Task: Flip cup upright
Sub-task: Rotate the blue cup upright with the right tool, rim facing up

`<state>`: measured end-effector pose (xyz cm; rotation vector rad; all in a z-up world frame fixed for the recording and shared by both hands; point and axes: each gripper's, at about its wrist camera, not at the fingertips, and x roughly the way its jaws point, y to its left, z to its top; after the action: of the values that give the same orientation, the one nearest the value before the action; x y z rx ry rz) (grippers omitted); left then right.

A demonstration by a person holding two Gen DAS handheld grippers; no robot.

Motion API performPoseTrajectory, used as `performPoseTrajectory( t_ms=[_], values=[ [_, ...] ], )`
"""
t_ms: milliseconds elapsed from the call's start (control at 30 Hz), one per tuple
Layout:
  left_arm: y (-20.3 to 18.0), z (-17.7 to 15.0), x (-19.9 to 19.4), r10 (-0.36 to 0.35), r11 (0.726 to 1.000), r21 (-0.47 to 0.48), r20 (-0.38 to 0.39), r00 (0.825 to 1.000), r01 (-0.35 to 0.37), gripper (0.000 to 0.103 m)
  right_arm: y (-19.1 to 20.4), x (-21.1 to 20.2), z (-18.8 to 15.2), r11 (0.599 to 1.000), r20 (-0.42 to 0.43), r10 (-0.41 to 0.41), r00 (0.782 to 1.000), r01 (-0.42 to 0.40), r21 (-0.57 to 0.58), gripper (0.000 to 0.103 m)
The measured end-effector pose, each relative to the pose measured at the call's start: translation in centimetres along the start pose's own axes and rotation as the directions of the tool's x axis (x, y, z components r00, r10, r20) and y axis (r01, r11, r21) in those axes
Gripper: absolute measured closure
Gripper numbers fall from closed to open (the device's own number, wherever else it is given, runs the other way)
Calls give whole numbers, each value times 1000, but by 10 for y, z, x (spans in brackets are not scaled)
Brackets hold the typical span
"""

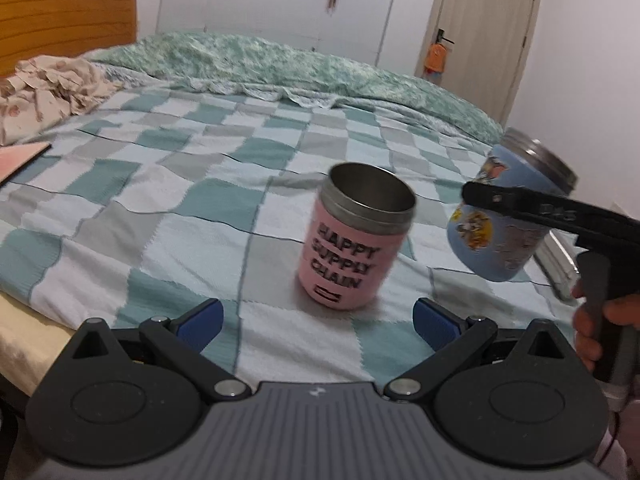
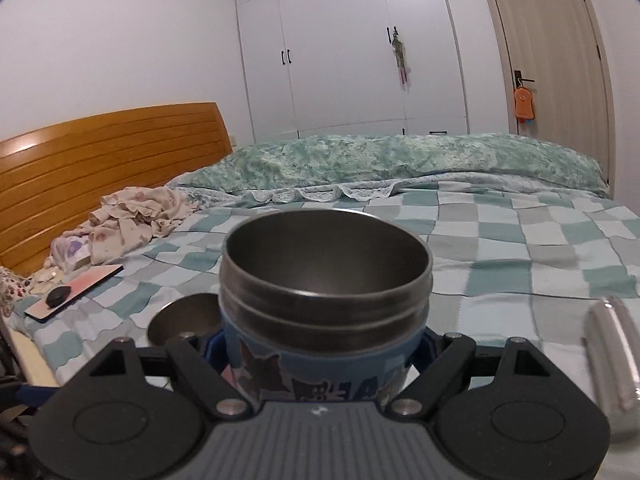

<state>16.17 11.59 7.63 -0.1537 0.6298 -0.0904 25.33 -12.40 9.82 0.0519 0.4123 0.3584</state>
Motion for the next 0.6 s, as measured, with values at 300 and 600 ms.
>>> performPoseTrajectory(
  t_ms=[300,600],
  values=[
    [18,-7,11,100,995,24,35,994,-101,0,14,51,-49,989,-44,-97,994,91,-118,19],
    [18,-8,10,106,994,30,56,993,-108,0,15,49,-61,987,-46,-91,995,84,-138,17]
  ],
)
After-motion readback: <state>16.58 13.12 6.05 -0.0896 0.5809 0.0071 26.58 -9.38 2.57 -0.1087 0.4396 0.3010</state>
